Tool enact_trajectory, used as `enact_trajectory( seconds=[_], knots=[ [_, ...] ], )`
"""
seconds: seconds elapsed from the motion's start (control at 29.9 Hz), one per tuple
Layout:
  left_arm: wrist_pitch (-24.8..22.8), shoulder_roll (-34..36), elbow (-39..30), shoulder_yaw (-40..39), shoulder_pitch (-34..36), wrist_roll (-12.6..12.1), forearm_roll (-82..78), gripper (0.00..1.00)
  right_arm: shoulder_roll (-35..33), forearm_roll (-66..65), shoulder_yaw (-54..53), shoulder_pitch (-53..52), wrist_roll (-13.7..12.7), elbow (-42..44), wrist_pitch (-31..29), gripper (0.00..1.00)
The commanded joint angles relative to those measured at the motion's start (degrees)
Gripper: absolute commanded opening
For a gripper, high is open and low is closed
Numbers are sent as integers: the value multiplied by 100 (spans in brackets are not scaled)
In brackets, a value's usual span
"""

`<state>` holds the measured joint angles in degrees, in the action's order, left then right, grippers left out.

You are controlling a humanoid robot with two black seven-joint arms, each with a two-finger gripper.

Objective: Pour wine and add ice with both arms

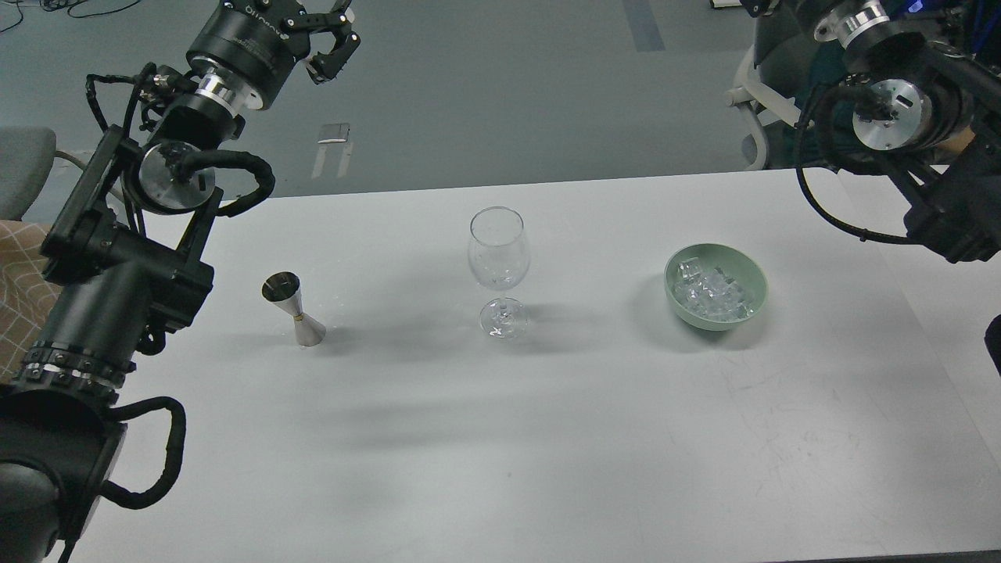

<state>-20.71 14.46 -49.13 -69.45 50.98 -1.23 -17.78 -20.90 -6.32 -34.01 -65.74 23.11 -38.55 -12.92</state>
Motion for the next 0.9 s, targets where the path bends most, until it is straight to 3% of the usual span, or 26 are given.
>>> enact_trajectory(
  seconds=[0.0,0.3,0.53,0.87],
  knots=[
    [-3,4,0,2,-1,9,2,98,7,0,0,0,0,6,0,100],
    [32,92,61,11,-202,0,2,98,7,-9,0,0,9,-3,18,100],
    [14,400,105,2,-352,-211,2,98,-1,-27,-44,44,0,50,0,100],
    [-126,295,97,-77,-598,-193,20,98,-1,-27,-53,290,27,67,44,100]
  ],
)
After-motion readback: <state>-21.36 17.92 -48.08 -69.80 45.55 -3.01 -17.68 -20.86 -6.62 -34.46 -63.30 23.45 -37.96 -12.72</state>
